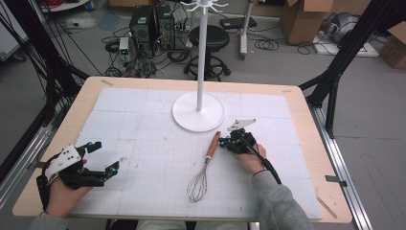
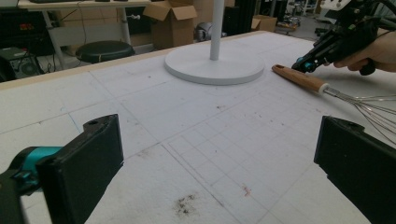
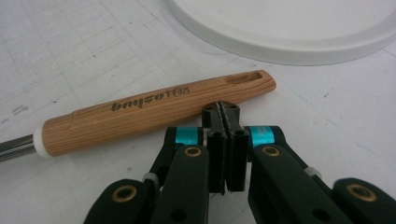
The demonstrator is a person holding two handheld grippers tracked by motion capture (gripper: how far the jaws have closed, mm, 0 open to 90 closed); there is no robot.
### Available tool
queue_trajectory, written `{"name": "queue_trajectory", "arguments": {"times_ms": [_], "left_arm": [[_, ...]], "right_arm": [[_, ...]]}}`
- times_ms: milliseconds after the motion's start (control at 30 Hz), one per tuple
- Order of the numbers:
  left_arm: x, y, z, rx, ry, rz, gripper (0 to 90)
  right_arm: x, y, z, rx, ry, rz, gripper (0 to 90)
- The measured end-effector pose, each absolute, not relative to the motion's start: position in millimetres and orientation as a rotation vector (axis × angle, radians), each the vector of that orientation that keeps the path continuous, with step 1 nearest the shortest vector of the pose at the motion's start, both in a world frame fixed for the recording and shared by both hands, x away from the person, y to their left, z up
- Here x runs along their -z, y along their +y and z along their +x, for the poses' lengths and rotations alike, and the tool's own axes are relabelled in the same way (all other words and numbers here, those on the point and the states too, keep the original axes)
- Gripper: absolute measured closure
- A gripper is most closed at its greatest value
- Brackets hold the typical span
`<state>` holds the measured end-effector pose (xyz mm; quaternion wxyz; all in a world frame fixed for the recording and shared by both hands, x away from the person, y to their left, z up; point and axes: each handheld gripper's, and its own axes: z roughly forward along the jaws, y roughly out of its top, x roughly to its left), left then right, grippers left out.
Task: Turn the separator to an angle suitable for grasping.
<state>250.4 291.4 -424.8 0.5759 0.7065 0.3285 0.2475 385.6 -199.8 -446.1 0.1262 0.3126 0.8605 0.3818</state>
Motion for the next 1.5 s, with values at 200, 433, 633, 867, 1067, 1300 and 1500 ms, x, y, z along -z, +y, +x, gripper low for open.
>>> {"name": "queue_trajectory", "arguments": {"times_ms": [200, 433, 633, 867, 1067, 1300, 1500], "left_arm": [[425, 291, 250, -0.578, 0.770, 1.654, 1.8], [424, 292, 250, -0.580, 0.766, 1.650, 1.8], [424, 292, 250, -0.579, 0.762, 1.650, 1.8], [424, 292, 250, -0.578, 0.764, 1.655, 1.8], [425, 292, 250, -0.577, 0.765, 1.656, 1.8], [425, 292, 251, -0.572, 0.765, 1.660, 1.8], [425, 292, 251, -0.570, 0.766, 1.660, 1.8]], "right_arm": [[445, -198, 385, -1.102, 2.508, 0.915, 90.0], [432, -197, 375, -1.182, 2.493, 0.915, 90.0], [420, -178, 353, -1.285, 2.561, 0.825, 90.0], [423, -141, 336, -1.270, 2.713, 0.707, 90.0], [430, -121, 333, -1.175, 2.797, 0.641, 90.0], [434, -117, 333, -1.119, 2.862, 0.633, 90.0], [435, -115, 331, -1.113, 2.886, 0.634, 90.0]]}}
